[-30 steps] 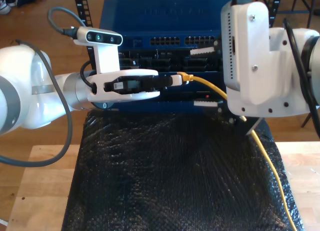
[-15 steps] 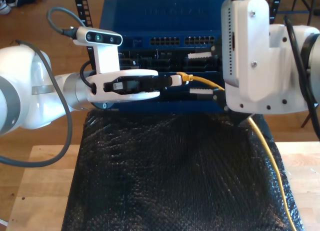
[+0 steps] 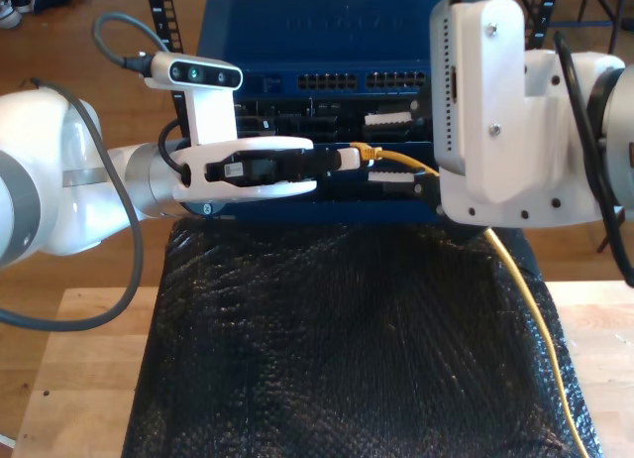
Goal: Grab the cable and plug it in
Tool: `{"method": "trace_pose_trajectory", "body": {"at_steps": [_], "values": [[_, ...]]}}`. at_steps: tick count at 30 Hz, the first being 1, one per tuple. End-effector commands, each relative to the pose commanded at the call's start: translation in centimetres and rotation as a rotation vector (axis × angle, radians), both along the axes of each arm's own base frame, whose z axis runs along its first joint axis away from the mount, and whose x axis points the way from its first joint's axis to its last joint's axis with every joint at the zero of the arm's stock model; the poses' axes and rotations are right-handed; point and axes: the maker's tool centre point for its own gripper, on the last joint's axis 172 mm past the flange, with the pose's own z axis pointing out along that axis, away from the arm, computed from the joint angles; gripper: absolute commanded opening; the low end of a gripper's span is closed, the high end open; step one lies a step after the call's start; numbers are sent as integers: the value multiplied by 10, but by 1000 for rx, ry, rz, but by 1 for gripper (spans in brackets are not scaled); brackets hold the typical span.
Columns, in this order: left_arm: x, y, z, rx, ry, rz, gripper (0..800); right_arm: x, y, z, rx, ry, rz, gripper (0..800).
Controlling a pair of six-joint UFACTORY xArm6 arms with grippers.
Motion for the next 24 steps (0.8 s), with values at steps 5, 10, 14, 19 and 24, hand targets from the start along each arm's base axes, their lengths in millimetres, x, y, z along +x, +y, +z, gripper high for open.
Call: {"method": "trace_pose_trajectory", "body": {"at_steps": [5,10,14,19,24], "values": [[-2,1,2,-7,-3,-8,26,-2,2,0,-1,-1,7,312],[-2,1,2,-8,-3,-7,26,-2,2,-1,-2,0,7,312],[-2,1,3,-9,-3,-8,26,-2,2,-1,-3,-1,7,305],[-2,2,4,-9,-6,-7,26,-2,2,-1,-3,-1,7,291],[-2,2,4,-9,-6,-7,26,-2,2,0,-1,-1,7,281]]}}
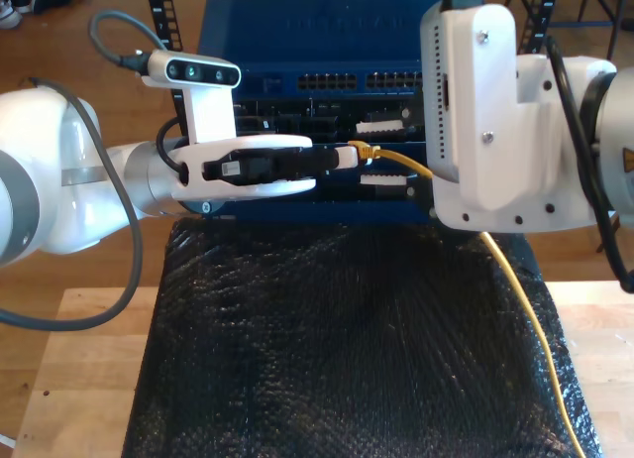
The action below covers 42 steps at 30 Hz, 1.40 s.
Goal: Grab the cable and plug it in
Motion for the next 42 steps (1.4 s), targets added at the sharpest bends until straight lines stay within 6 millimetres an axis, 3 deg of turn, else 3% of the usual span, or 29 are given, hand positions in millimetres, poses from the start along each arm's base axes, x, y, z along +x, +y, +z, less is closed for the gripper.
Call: {"method": "trace_pose_trajectory", "body": {"at_steps": [42], "values": [[-2,1,4,-9,-7,-10,30,0,0,2,12,0,-4,181]]}}
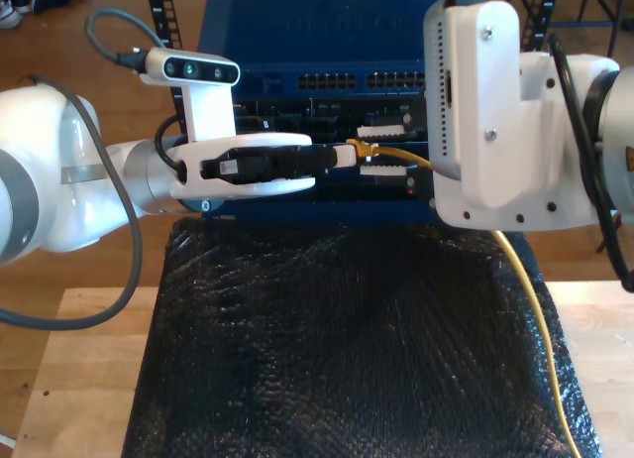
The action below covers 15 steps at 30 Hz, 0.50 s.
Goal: Grab the cable and plug it in
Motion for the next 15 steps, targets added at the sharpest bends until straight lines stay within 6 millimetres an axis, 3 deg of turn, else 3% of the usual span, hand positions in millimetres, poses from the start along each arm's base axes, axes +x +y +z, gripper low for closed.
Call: {"method": "trace_pose_trajectory", "body": {"at_steps": [8,15], "values": [[0,0,0,-1,0,-1,37,0,1,0,8,5,0,120],[-4,3,6,-19,5,-21,114,0,0,2,11,2,-3,27]]}}
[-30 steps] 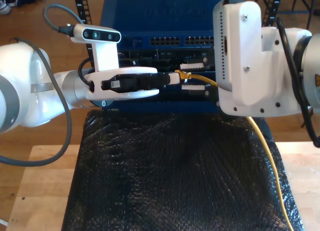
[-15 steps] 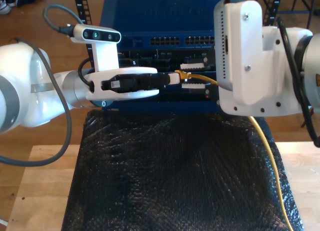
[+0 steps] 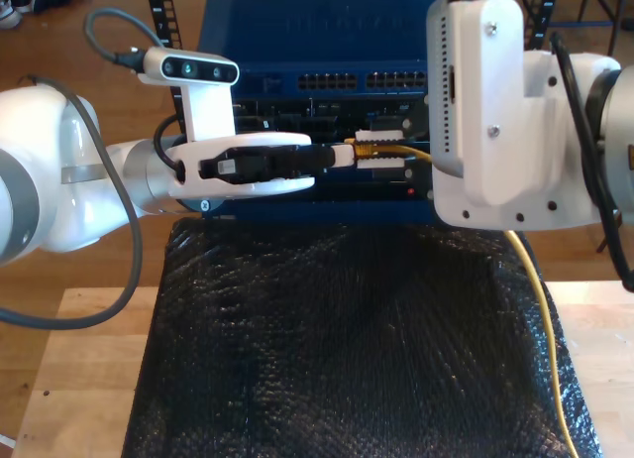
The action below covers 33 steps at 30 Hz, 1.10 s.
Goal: Grab the cable and plug it in
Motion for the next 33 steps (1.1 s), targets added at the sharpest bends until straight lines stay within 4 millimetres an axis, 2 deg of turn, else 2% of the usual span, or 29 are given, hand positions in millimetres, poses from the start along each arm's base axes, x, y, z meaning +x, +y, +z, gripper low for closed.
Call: {"method": "trace_pose_trajectory", "body": {"at_steps": [2,7,10,15,19,22,28,33], "values": [[-2,1,1,-2,4,-9,170,1,0,1,5,-2,-2,10],[4,2,9,-34,4,15,422,2,0,3,18,-2,-9,2],[5,3,10,-39,3,19,477,2,0,1,17,1,-8,2],[8,3,9,-32,2,30,674,2,0,1,17,1,-8,2],[14,11,8,-31,2,58,707,2,0,1,19,3,-8,1],[17,12,7,-27,3,68,799,1,1,1,22,5,-8,1],[52,23,-8,42,6,208,799,4,-1,3,38,17,-25,0],[80,43,-11,94,-17,318,799,16,-8,0,53,53,-75,0]]}}
